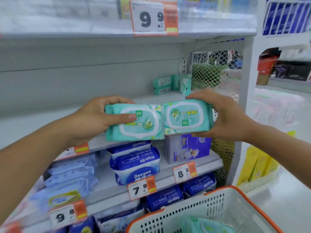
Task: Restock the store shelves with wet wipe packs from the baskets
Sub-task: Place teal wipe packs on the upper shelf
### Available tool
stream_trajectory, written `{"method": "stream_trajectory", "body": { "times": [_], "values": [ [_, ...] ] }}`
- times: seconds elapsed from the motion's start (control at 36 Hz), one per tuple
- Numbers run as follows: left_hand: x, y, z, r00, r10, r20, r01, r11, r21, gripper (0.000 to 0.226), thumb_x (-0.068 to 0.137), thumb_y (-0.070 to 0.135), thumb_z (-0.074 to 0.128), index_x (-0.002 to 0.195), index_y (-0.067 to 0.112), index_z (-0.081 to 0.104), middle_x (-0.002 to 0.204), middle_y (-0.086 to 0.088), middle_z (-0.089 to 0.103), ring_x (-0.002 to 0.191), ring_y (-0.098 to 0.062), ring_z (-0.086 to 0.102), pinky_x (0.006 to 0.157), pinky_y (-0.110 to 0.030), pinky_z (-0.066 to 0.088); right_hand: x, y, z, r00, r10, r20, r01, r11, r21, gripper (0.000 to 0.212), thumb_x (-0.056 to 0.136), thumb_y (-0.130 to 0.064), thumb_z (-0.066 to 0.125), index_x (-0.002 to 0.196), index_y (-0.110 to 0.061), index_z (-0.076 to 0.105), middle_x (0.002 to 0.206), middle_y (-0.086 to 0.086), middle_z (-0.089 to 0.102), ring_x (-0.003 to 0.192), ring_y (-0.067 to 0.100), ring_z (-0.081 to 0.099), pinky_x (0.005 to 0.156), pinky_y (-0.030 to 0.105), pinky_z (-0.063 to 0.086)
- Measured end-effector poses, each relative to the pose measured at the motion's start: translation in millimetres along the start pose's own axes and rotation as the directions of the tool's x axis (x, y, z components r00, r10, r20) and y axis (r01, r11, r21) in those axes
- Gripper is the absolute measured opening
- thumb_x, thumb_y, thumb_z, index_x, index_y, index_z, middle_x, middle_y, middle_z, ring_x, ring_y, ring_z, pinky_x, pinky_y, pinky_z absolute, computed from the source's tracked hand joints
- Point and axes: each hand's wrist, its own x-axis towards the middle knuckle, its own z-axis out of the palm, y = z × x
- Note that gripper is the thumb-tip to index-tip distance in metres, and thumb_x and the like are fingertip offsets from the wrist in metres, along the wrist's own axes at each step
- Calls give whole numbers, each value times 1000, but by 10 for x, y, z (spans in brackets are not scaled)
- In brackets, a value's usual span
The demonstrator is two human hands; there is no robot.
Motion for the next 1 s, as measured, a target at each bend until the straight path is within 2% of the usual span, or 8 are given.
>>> {"method": "stream_trajectory", "body": {
  "times": [0.25,0.33,0.44,0.56,0.64,0.72,0.83,1.0],
  "values": [
    [-355,-466,465,932,-351,89,360,925,-122,48,67,28,77,112,12,68,111,-12,74,100,-27,71,89,-41,58,-229,40,-16,566,115,816,-627,703,336,79,55,16,87,124,-15,63,123,16,66,115,39,63,89,62,54],
    [-390,-648,629,881,-434,187,455,886,-90,40,79,29,72,116,12,67,116,-14,72,113,-33,66,105,-49,47,-321,48,166,407,65,911,-688,678,259,78,55,10,86,126,-13,63,124,17,67,116,38,63,88,53,57],
    [-288,-714,844,826,-491,279,491,868,73,12,101,14,54,107,13,64,107,-12,68,88,-26,63,75,-28,53,-374,72,314,201,164,966,-664,747,11,69,72,10,80,128,-25,62,140,2,57,111,10,66,81,28,58],
    [40,-319,824,996,-89,-29,92,989,118,11,96,13,61,87,16,66,78,-7,71,63,-21,65,60,-31,53,-51,66,80,557,412,721,-655,752,77,45,84,6,72,116,-25,68,110,-5,72,87,7,70,73,25,57],
    [385,39,490,883,372,-286,-210,859,467,12,84,30,77,84,22,68,75,1,70,64,-16,66,66,-26,52,390,148,-103,772,621,135,-618,683,390,26,84,-1,75,106,-12,68,95,16,73,81,27,72,62,33,60],
    [833,54,132,901,177,-395,149,731,666,68,72,48,83,130,24,55,125,-4,62,111,-26,62,96,-32,46,831,578,-114,687,718,-111,-707,696,128,71,73,-26,89,133,-11,55,120,11,66,104,30,65,90,43,56],
    [1205,-233,-143,855,-326,-403,512,647,565,139,57,60,87,158,23,-1,161,-12,19,145,-33,27,116,-39,28,1238,1217,183,408,897,166,-909,383,164,111,66,-39,91,152,-12,26,153,12,38,130,32,47,101,47,49],
    [1509,-410,-328,899,-384,-209,435,735,521,123,54,52,91,155,35,23,153,5,35,136,-21,39,109,-31,33,1735,1883,624,354,918,177,-909,294,295,101,63,-43,92,142,-7,41,144,9,49,129,30,49,100,41,46]
  ]
}}
